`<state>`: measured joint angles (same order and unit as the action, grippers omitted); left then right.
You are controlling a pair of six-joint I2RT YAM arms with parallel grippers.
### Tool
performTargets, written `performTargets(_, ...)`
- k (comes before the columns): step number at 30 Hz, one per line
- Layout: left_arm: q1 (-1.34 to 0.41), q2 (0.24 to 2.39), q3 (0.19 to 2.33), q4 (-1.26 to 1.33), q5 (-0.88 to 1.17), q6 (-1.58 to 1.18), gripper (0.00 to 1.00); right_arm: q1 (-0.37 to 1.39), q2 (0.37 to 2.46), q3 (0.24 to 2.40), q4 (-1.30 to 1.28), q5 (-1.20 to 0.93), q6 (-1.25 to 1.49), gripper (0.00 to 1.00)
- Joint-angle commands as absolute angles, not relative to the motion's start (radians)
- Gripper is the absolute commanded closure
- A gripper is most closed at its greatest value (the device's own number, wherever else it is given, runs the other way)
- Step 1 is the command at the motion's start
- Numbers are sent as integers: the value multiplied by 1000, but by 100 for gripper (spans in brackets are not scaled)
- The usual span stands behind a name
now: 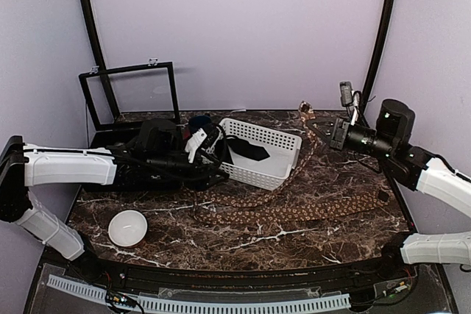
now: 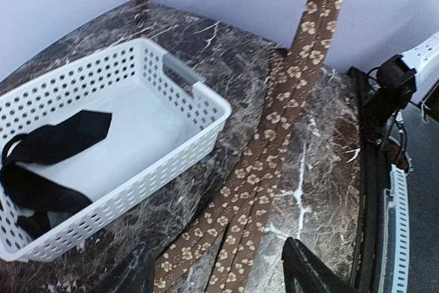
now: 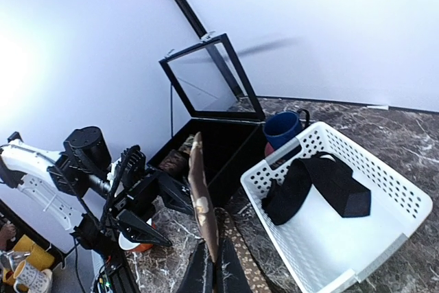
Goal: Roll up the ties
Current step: Flatten out the tie at the center of the board.
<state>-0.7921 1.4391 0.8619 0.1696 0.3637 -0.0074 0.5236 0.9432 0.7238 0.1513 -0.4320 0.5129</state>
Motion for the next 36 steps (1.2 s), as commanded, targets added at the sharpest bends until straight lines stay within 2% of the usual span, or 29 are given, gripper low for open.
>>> performTargets(1,-794,1393,835,333,526,11,34,521,930,759,343,-548,545,100)
performTargets(11,-795,1435,839,347,558,78,34,521,944,773,540,-548,545,100)
performTargets(17,-793,1499,937,78,267,172,39,521,955,790,551,-548,545,100)
performTargets(21,-806,1542,956,-39,236,208,44,522,943,773,549,-548,545,100)
performTargets(25,-854,1544,903,117,325,210,44,523,926,733,585,-548,545,100)
performTargets(31,-887,1571,954,406,581,123,38,531,931,687,689,-548,545,100)
performTargets(36,-887,1576,994,675,697,10,33,599,990,679,784,-548,545,100)
